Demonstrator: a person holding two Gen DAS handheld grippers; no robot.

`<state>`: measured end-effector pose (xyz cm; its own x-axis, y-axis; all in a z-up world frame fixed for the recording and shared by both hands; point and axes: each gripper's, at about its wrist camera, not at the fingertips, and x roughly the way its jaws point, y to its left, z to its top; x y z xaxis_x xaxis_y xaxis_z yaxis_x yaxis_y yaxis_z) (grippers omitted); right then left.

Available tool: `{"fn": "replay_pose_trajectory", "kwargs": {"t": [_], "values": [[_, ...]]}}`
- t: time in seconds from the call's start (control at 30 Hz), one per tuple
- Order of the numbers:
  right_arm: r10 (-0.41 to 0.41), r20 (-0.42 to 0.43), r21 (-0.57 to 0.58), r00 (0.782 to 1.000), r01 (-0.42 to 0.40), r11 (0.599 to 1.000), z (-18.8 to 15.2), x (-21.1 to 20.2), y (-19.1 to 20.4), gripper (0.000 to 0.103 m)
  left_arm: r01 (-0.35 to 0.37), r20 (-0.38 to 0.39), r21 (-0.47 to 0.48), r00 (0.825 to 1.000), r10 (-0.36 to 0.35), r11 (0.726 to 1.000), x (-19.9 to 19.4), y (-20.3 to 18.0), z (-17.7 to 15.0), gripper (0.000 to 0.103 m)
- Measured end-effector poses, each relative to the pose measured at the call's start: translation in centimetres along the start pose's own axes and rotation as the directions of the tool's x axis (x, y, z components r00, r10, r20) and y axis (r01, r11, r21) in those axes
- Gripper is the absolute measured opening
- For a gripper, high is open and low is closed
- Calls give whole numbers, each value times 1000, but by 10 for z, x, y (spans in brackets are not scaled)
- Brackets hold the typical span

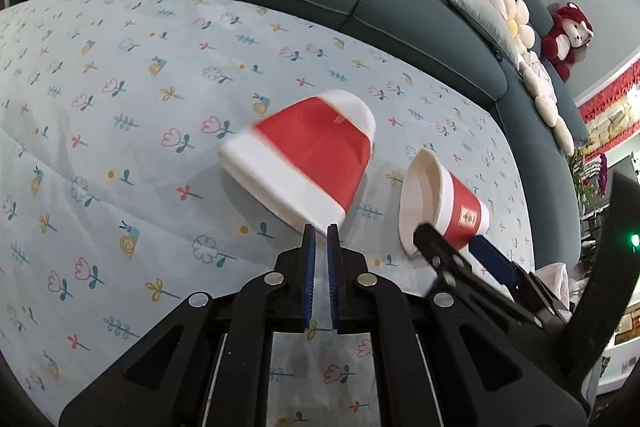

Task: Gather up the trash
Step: 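Grasp the larger red cup with the left tool while the right grasps the other cup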

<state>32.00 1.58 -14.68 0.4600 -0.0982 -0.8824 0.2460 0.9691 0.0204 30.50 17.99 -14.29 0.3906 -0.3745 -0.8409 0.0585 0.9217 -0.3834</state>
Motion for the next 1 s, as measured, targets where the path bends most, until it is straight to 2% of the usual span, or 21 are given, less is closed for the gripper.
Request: {"fn": "replay_pose_trajectory", "kwargs": {"t": [0.23, 0.33, 0.4, 0.43, 0.5, 0.6, 0.7, 0.93, 0.97, 1.0], "values": [[-113, 9, -24, 994, 113, 993, -1, 15, 1, 66, 3, -21, -6, 1000, -4, 1000, 4, -1, -5, 6], [-131, 6, -1, 991, 131, 991, -6, 14, -19, 58, 10, -31, 0, 999, -10, 1000, 7, -6, -8, 6], [-124, 1, 22, 992, 124, 992, -7, 13, -33, 46, 9, -36, 4, 999, -9, 1000, 8, -10, -11, 8], [-115, -6, 34, 993, 116, 993, -8, 12, -41, 42, 9, -40, 5, 999, -9, 1000, 9, -11, -12, 10], [-109, -14, 45, 994, 110, 993, -8, 11, -51, 30, 6, -45, -3, 999, -6, 1000, 10, -12, -14, 33], [-90, -16, 51, 996, 91, 995, -8, 8, -63, 16, 2, -24, -2, 1000, -2, 1000, 9, -14, -14, 37], [-61, -17, 41, 998, 62, 997, -7, 6, -65, 11, -11, -7, -4, 1000, 11, 1000, 10, -14, -12, 42], [-29, -18, 2, 999, 29, 1000, -4, 9, -55, 11, -47, 15, -12, 999, 47, 999, 23, -10, -3, 42], [-29, -20, -2, 999, 29, 1000, -4, 10, -54, 12, -49, 15, -8, 999, 49, 999, 25, -11, -3, 38], [-31, -19, -3, 999, 31, 1000, -3, 12, -54, 12, -52, 14, -4, 999, 52, 999, 26, -12, -2, 30]]}}
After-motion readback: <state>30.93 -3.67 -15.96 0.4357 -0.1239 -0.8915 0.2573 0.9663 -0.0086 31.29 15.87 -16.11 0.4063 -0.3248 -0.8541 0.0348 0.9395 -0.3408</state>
